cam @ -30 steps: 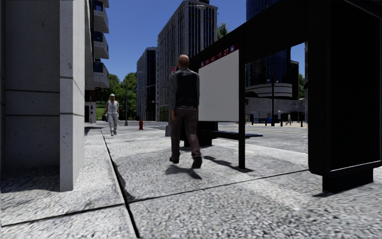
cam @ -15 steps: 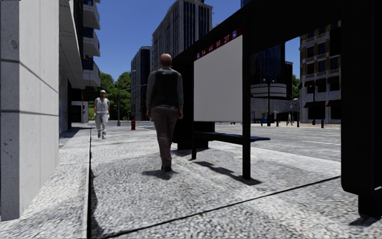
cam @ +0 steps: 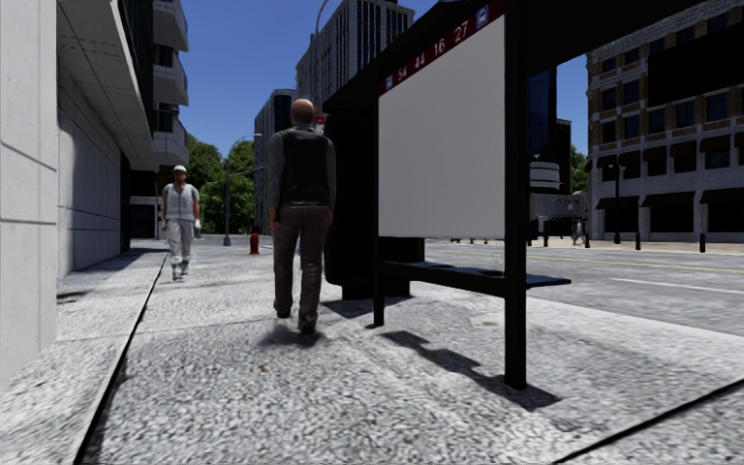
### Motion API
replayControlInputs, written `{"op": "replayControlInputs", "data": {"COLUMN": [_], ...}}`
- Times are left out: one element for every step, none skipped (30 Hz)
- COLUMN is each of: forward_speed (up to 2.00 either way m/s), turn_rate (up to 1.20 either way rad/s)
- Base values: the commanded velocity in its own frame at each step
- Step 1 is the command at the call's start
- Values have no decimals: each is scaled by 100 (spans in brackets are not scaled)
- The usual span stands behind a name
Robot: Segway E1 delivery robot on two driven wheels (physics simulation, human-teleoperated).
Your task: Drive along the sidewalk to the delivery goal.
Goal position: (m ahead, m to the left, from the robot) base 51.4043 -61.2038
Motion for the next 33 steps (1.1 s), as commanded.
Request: {"op": "replayControlInputs", "data": {"forward_speed": [128,128,128,128,128,128,128,128,128,128,128,128,128,128,128,128,128,128,128,128,128,127,127,127,127,127,127,127,127,127,127,127,127], "turn_rate": [0,0,0,0,0,0,9,24,24,32,37,41,41,44,47,47,47,48,48,48,48,48,48,48,48,48,48,48,48,48,48,48,47]}}
